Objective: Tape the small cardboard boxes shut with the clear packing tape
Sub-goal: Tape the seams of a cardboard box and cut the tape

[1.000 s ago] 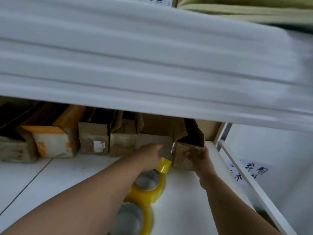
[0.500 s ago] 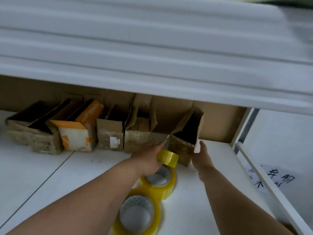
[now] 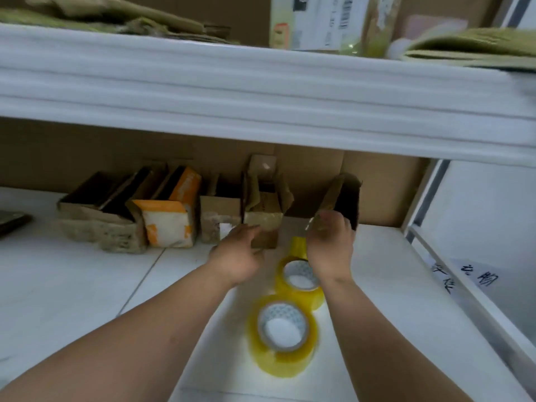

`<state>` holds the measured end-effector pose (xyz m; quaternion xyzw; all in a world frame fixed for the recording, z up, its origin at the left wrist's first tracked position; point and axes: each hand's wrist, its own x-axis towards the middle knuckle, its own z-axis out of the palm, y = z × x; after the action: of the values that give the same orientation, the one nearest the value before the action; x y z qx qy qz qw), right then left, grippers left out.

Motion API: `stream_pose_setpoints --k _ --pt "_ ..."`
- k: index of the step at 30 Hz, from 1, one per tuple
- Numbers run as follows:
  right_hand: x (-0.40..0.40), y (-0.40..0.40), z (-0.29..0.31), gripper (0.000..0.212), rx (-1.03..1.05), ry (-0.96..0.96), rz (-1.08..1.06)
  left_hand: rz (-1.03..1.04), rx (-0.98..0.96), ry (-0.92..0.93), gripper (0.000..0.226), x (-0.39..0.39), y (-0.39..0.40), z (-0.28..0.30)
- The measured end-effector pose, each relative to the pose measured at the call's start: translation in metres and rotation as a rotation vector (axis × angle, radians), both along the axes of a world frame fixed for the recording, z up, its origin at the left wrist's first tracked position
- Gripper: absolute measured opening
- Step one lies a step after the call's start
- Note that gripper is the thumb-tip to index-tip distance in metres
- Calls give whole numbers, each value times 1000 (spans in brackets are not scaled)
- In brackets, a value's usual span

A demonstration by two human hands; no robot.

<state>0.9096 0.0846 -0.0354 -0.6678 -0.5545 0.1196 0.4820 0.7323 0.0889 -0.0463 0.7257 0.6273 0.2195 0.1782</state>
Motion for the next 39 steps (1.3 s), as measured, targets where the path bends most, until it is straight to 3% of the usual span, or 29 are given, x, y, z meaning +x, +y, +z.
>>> stream_pose_setpoints --k 3,8,12,21,28,33,36,39 --pt "-79 -15 -2 50 18 -135 140 77 3 42 60 -70 -34 1" --pt "-214 -54 -14 43 -115 -64 385 257 -51 160 61 -210 -99 2" --pt "-308 -81 -30 48 -163 -204 554 381 -116 228 62 -307 -139 -5" --pt "-483 -67 -51 50 -251 -356 766 529 -143 431 61 -473 -158 -20" --pt "-615 -9 -73 56 -293 -438 800 573 -177 538 59 -588 -123 -35" --pt "-671 14 -71 69 -265 -650 763 576 -213 590 68 -654 -102 -44" --pt "-684 23 -72 60 -218 -779 731 493 -208 572 68 -677 -87 -51" --pt "-690 28 -68 50 -217 -754 669 365 -141 559 60 -692 -71 -55"
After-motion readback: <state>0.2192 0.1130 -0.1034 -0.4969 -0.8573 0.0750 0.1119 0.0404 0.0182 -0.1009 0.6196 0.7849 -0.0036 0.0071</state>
